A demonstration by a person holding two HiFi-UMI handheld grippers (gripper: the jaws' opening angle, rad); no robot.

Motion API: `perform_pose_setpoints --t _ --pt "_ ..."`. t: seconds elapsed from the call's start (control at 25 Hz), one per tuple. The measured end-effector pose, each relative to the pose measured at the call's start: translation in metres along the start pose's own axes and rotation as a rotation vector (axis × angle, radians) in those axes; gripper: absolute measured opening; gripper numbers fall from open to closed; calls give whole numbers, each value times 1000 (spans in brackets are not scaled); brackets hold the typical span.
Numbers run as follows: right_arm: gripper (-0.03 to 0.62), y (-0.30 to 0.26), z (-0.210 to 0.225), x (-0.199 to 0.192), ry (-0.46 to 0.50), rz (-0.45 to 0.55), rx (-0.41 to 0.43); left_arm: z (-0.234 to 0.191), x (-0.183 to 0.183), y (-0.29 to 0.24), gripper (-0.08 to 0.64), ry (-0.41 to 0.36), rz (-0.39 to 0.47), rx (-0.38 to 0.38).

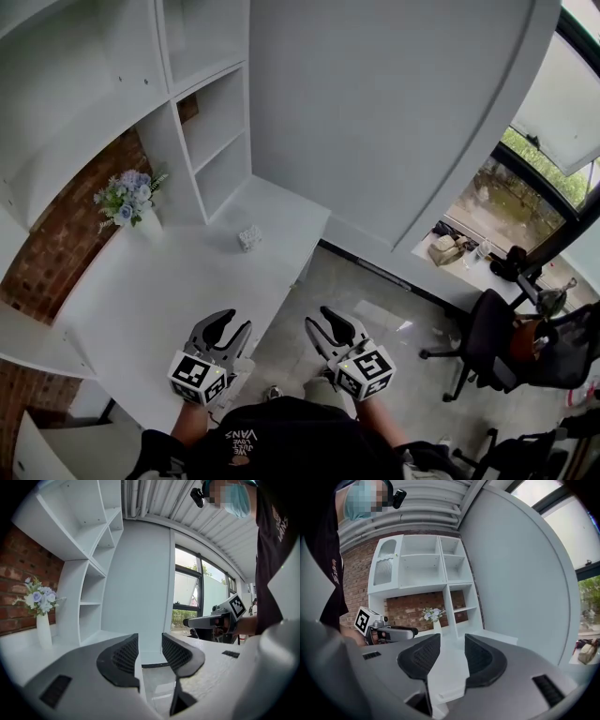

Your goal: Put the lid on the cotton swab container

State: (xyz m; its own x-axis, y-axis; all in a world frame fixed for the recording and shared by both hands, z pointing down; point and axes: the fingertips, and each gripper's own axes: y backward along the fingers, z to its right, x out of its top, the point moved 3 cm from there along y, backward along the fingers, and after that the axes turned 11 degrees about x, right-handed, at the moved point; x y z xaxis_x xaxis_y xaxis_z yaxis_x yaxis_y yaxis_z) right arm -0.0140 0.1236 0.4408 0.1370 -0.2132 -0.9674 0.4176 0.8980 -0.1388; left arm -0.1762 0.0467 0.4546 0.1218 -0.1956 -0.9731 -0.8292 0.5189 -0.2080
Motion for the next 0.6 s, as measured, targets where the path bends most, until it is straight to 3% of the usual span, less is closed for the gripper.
perform_pose_setpoints --t 0.32,0.6 --pt "144 -33 45 7 0 -25 128 -15 9 -25 137 -16 -11 159" --pt "144 -54 103 29 23 -49 273 -7 26 -71 137 21 17 293"
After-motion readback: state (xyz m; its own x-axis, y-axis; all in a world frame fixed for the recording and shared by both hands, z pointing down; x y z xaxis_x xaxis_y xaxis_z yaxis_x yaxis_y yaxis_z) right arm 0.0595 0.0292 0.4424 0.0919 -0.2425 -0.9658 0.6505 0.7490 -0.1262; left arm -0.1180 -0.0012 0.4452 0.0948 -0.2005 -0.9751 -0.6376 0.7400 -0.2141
